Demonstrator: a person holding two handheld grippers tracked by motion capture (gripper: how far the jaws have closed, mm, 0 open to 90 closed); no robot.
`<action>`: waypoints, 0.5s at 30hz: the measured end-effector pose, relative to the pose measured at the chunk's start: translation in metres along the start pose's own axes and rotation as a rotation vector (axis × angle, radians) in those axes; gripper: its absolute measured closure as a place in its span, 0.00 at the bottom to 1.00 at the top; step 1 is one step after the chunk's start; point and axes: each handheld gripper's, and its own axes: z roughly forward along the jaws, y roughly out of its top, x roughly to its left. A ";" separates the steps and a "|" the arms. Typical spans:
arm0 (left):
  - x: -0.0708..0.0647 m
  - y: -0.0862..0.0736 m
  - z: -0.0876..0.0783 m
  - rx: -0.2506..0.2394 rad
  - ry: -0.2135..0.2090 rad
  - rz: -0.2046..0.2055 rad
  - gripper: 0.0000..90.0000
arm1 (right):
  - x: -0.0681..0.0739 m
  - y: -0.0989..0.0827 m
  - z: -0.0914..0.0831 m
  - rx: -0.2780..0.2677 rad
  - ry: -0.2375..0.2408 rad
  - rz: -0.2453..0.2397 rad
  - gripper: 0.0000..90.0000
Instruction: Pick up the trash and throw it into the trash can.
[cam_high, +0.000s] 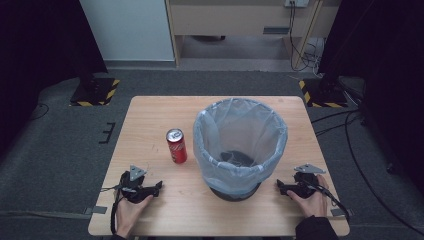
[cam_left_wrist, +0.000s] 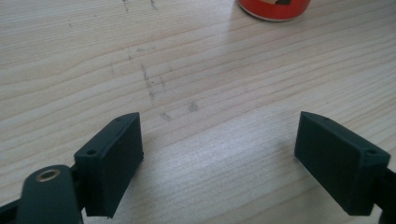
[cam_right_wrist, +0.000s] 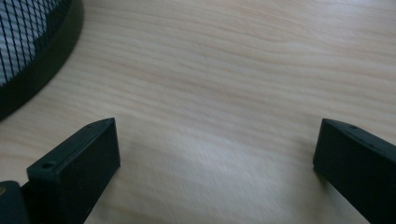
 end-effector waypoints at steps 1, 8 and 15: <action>0.000 0.001 -0.002 -0.009 0.002 0.002 0.17 | -0.001 -0.003 -0.003 -0.001 0.003 0.001 0.01; 0.001 0.005 -0.020 -0.085 -0.015 -0.009 0.17 | -0.005 -0.005 -0.006 0.003 0.000 0.000 0.01; -0.004 0.013 -0.036 -0.149 -0.031 0.004 0.16 | -0.005 -0.005 -0.005 0.005 0.003 -0.001 0.01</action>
